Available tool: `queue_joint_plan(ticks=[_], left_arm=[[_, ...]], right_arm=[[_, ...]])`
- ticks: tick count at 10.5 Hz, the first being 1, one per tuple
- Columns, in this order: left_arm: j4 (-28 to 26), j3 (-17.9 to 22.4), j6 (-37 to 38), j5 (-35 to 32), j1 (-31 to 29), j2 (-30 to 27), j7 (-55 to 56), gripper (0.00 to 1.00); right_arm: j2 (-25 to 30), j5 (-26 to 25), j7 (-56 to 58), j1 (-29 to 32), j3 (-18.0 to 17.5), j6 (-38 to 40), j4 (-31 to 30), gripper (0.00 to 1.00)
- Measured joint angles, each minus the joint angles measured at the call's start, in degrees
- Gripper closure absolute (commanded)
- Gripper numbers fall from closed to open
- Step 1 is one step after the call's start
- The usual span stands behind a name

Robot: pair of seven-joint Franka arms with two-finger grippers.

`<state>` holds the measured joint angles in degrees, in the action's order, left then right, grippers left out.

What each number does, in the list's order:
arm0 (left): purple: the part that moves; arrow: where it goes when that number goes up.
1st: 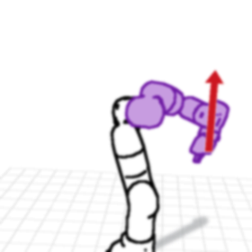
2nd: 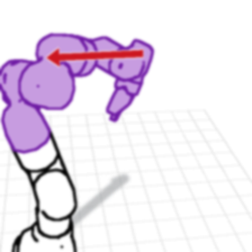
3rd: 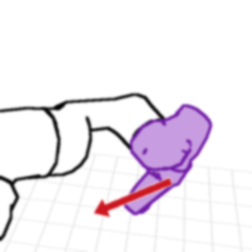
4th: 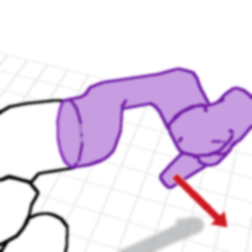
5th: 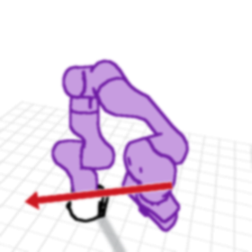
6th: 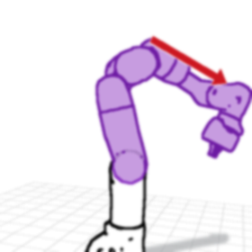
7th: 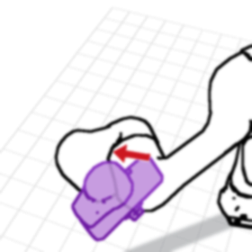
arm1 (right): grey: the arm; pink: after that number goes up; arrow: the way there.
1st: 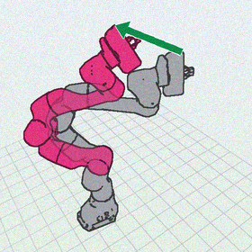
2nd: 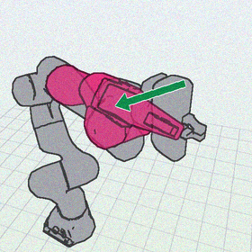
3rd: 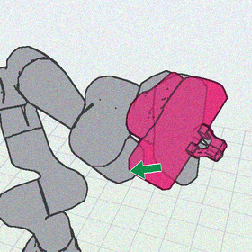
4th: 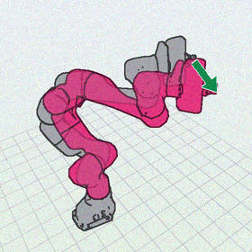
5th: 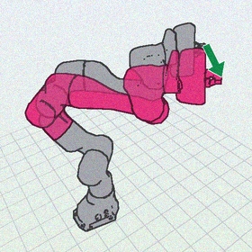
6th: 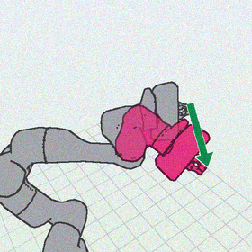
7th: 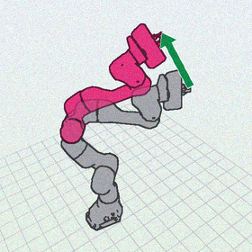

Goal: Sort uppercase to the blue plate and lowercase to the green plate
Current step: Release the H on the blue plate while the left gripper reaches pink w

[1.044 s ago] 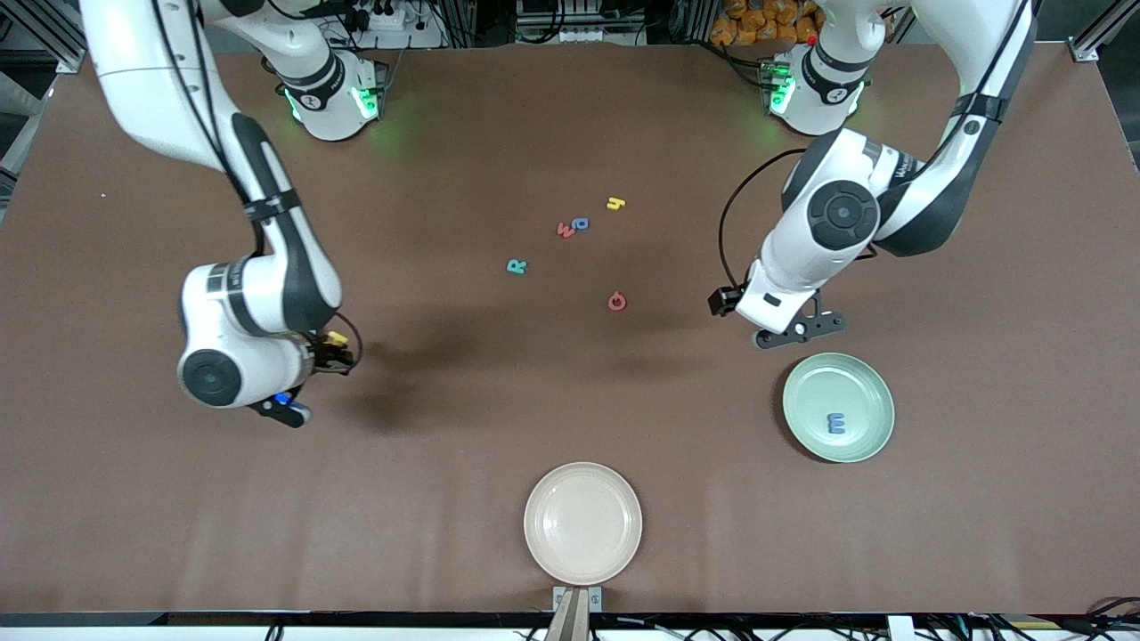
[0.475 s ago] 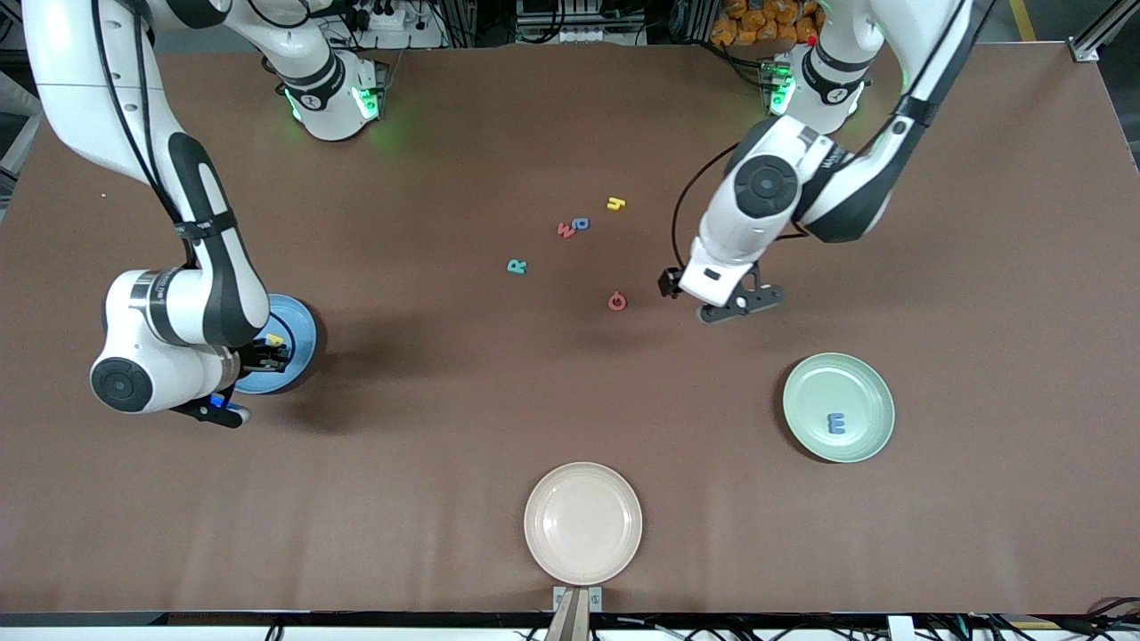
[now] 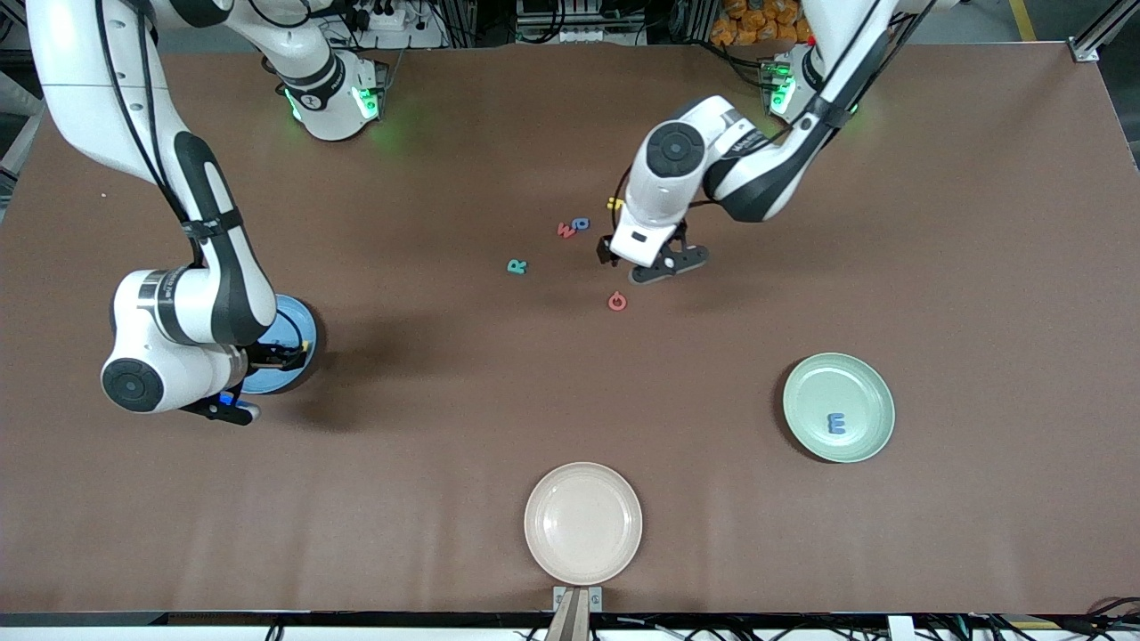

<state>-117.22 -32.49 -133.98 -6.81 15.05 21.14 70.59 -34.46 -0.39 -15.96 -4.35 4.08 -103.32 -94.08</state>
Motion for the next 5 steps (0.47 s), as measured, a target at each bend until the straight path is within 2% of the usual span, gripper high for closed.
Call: queue_joint_plan(ticks=[3,5], left_arm=[[0.0,0.1,-1.2,-0.5,4.4,1.9,8.9,0.07],[0.0,0.1,-1.7,-1.5,6.8,3.5,16.1,0.09]], right_arm=[[3.3,0.4,-0.1,-0.9,-0.5,3.8,0.6,0.00],[5.6,2.6,-1.7,-2.4,-0.8,5.2,0.6,0.00]])
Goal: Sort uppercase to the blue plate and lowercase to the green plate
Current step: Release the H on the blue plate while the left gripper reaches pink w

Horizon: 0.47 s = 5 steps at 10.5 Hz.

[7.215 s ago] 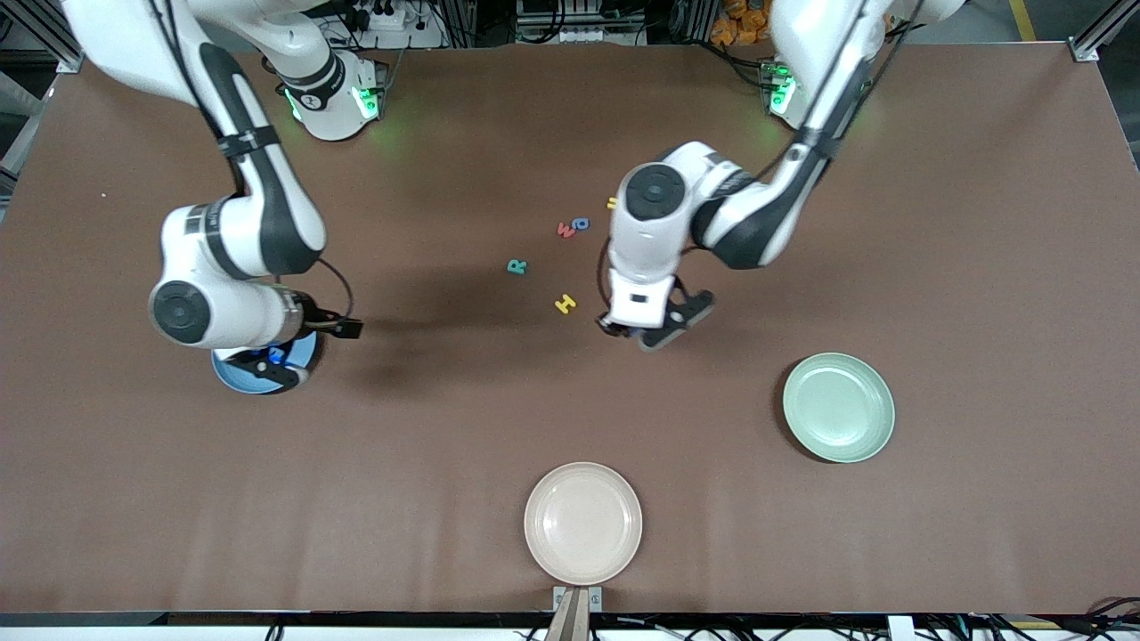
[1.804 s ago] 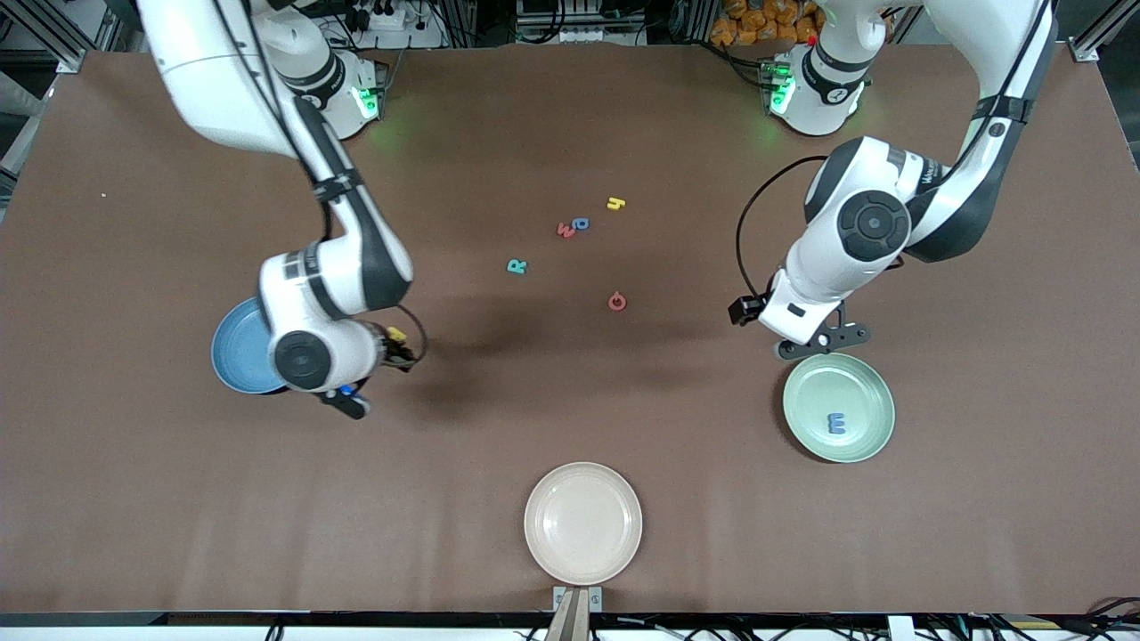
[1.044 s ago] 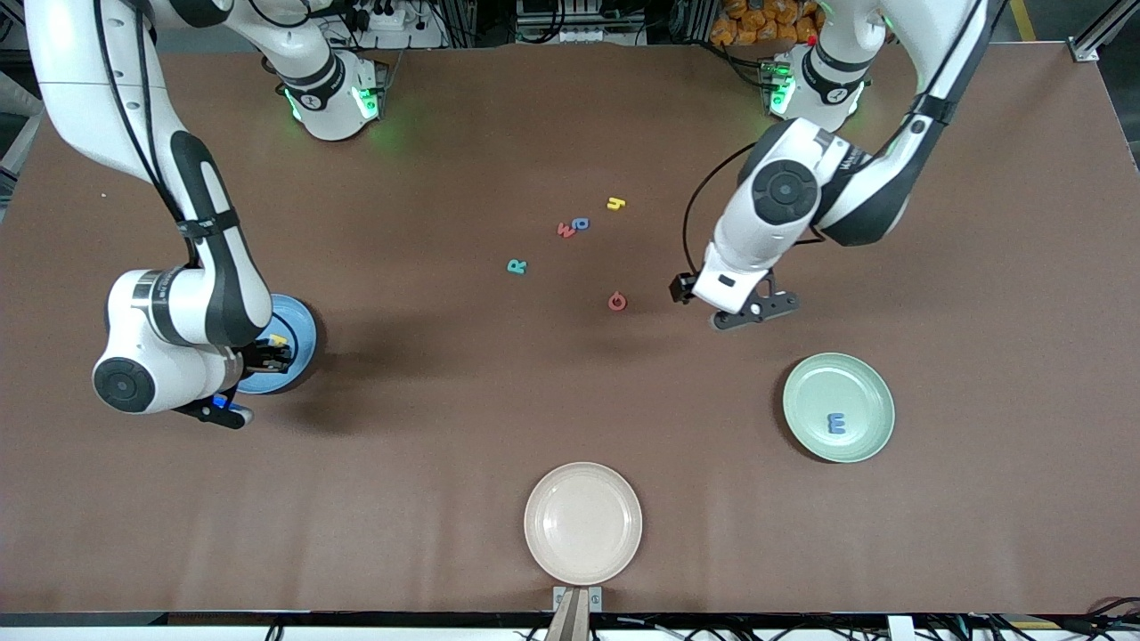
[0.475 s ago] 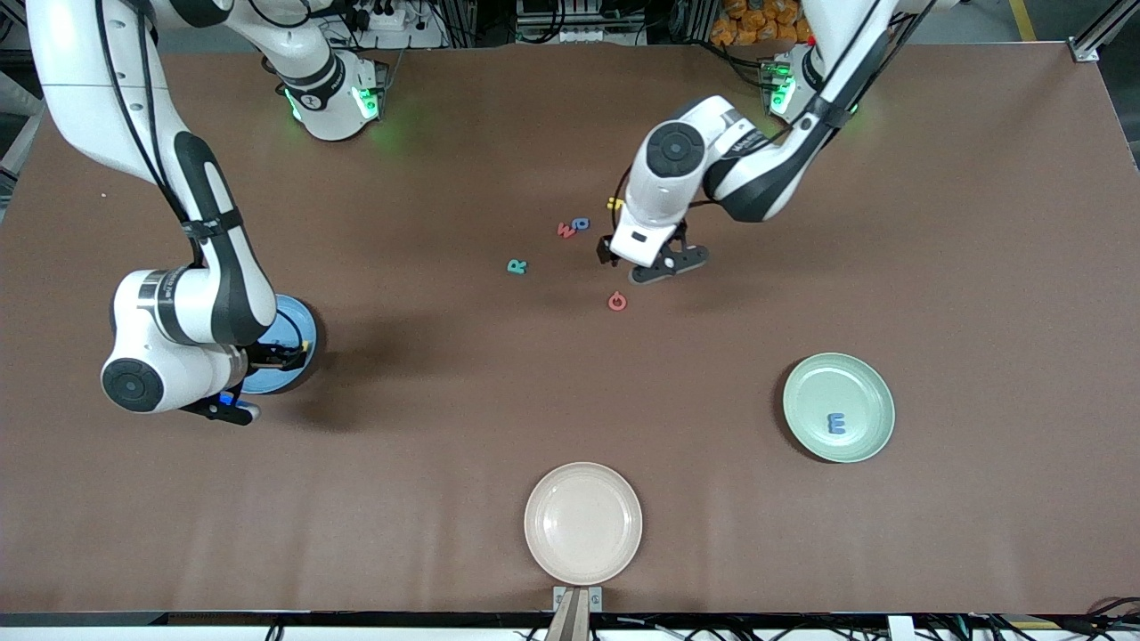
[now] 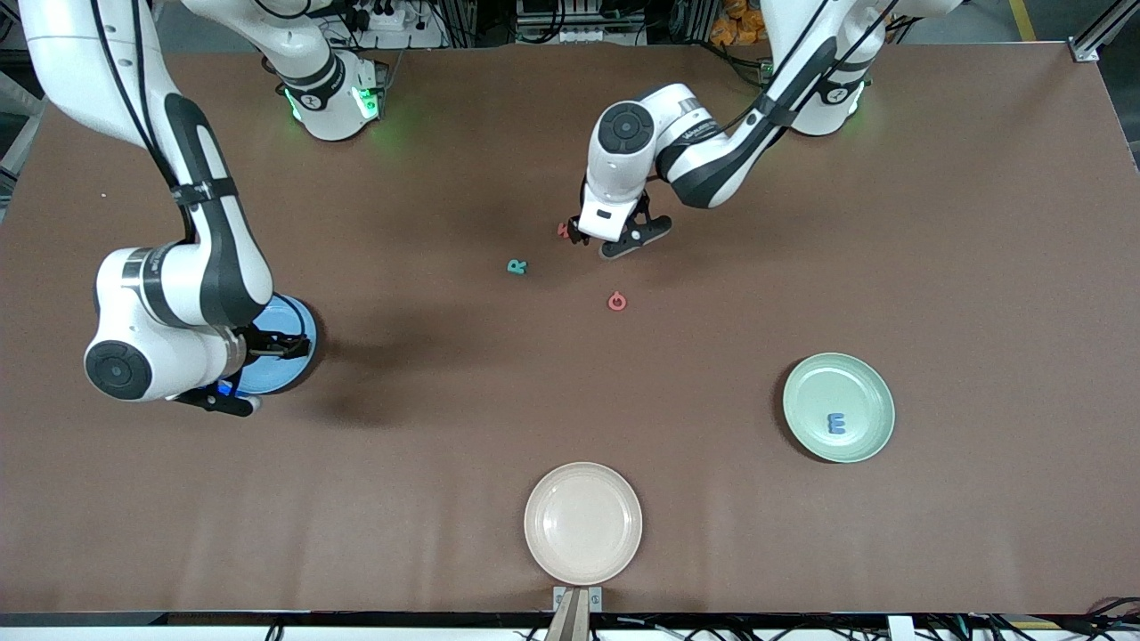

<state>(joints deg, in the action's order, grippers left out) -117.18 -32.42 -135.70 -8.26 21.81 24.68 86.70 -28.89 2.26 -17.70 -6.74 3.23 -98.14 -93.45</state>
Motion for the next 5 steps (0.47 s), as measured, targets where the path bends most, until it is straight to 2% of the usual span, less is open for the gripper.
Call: queue_joint_plan(ticks=[5], left_arm=[[2.5,0.1,-0.8,-0.9,5.3,4.0,21.3,0.09]], right_arm=[[1.8,5.1,-10.9,-7.4,-0.4,0.0,0.2,0.00]])
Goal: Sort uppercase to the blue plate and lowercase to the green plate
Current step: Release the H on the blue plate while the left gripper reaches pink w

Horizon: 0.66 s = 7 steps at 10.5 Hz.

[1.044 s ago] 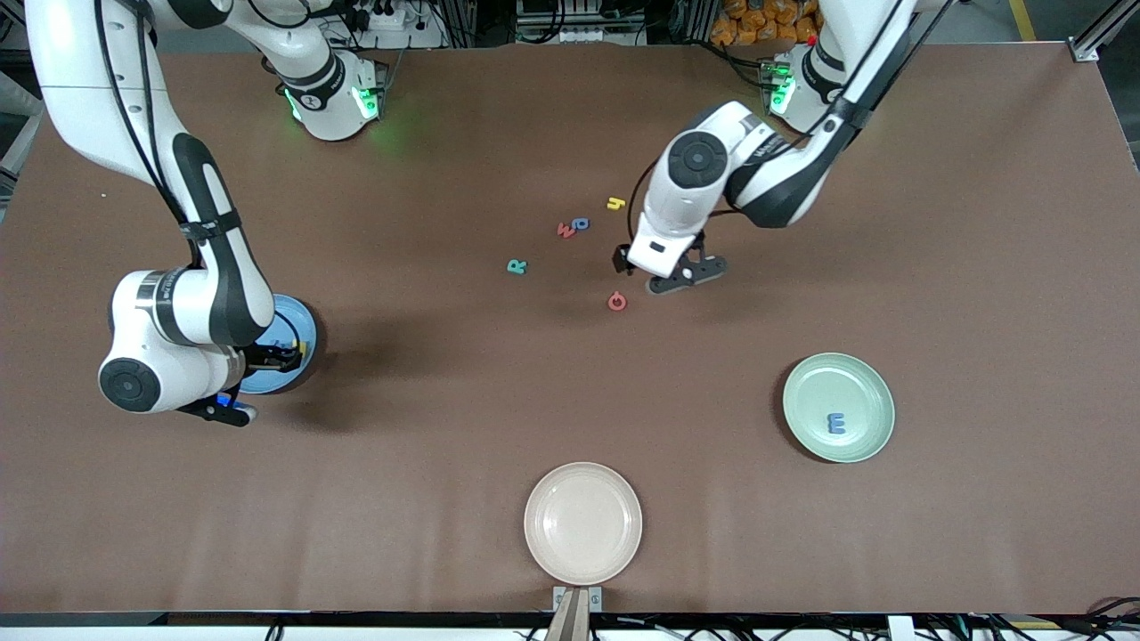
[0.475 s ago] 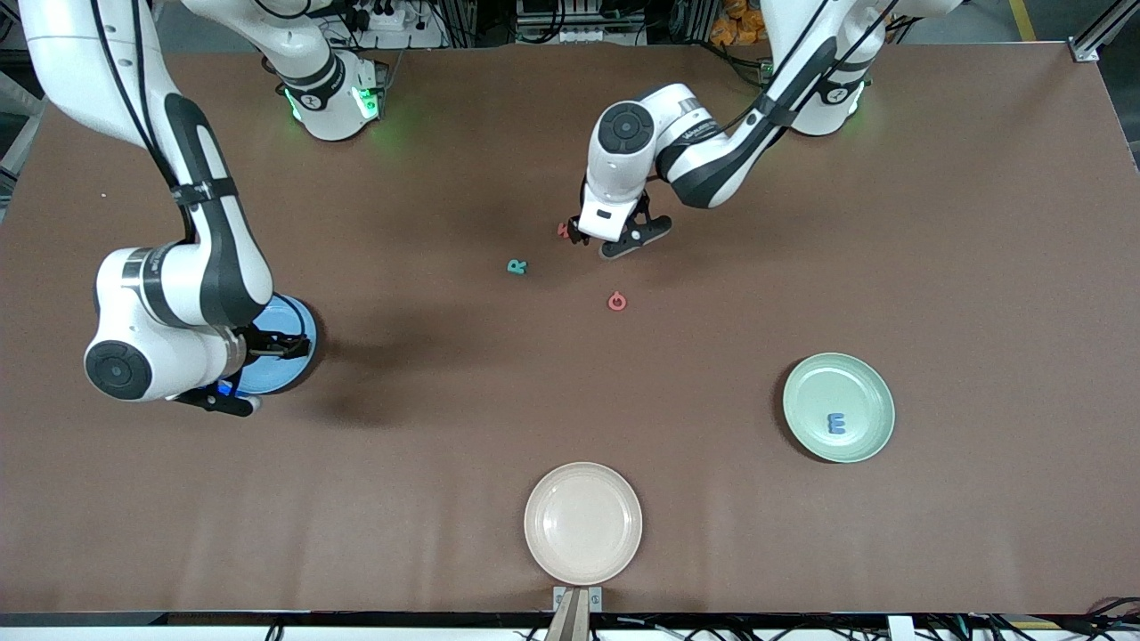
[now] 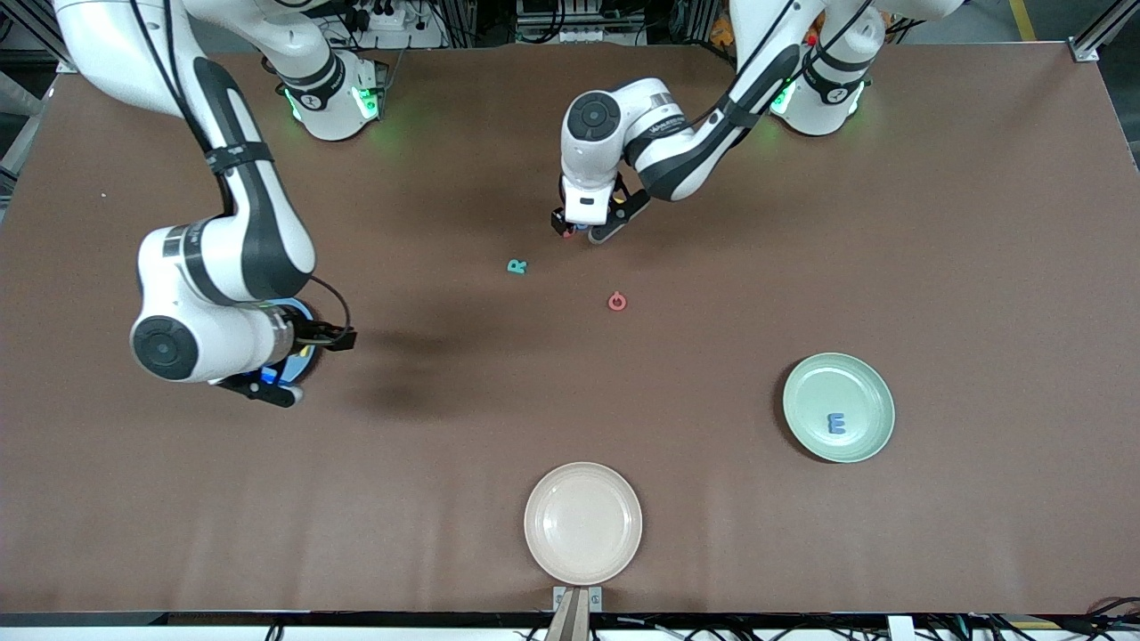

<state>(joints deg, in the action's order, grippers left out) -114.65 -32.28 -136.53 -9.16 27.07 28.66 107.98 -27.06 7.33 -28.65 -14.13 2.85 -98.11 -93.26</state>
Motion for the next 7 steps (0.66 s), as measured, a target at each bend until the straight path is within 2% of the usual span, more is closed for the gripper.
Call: queue_joint_plan(ticks=[3,7], left_arm=[[2.0,0.2,-0.3,-1.6,1.3,2.8,8.8,0.12],[5.3,0.3,-1.2,-6.0,2.8,7.6,20.6,0.19]], right_arm=[[0.0,2.7,-4.7,-2.8,0.0,-0.5,1.1,0.00],[0.0,3.4,-13.7,-7.0,-0.1,-4.8,1.9,0.00]])
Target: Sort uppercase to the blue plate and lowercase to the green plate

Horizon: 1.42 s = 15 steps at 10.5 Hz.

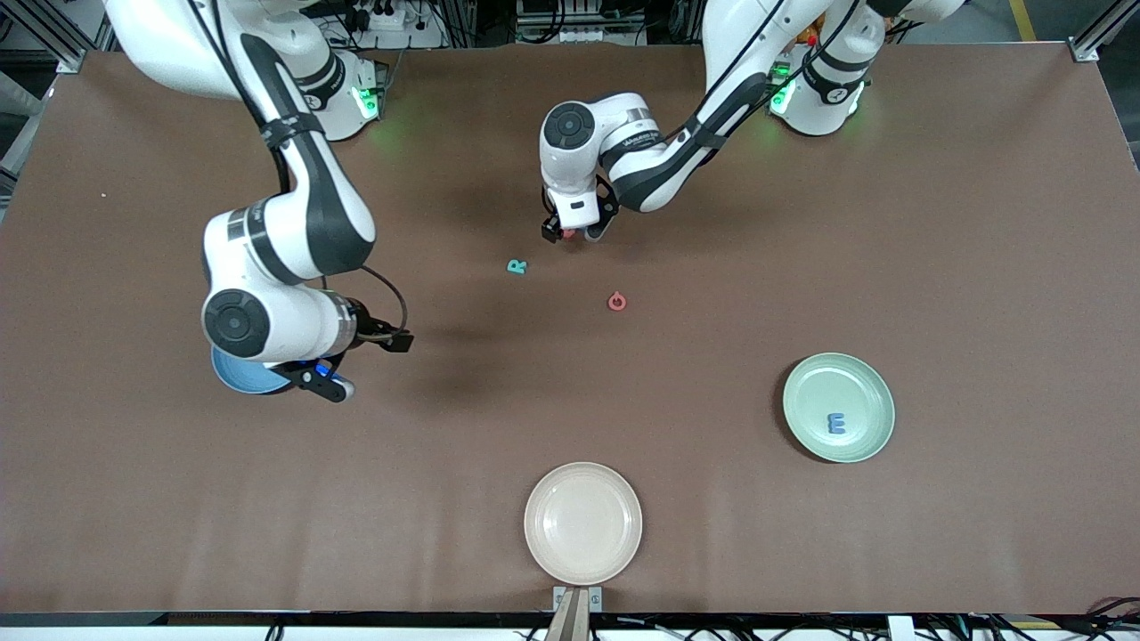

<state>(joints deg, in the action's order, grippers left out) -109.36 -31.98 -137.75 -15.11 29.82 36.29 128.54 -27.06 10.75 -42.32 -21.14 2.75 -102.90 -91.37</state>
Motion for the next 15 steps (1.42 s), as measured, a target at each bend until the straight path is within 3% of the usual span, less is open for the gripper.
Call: queue_joint_plan(ticks=[5,10,13,15], left_arm=[[1.9,0.3,-1.4,-2.1,1.5,3.4,5.8,0.26],[2.3,5.2,-1.7,-2.2,6.1,3.7,6.8,0.29],[2.8,5.3,-1.8,-2.2,6.2,3.7,6.8,0.50],[3.1,5.5,-2.0,-2.2,6.2,3.7,6.8,0.90]], right_arm=[[0.0,0.0,-6.7,-3.9,0.1,-2.9,0.3,0.00],[-0.2,0.0,-6.6,-3.6,0.5,-3.0,0.3,0.00],[-0.4,0.0,-6.4,-4.5,0.2,-4.8,-0.9,0.00],[-0.4,0.0,-5.7,-5.3,0.1,-5.0,-1.4,0.00]])
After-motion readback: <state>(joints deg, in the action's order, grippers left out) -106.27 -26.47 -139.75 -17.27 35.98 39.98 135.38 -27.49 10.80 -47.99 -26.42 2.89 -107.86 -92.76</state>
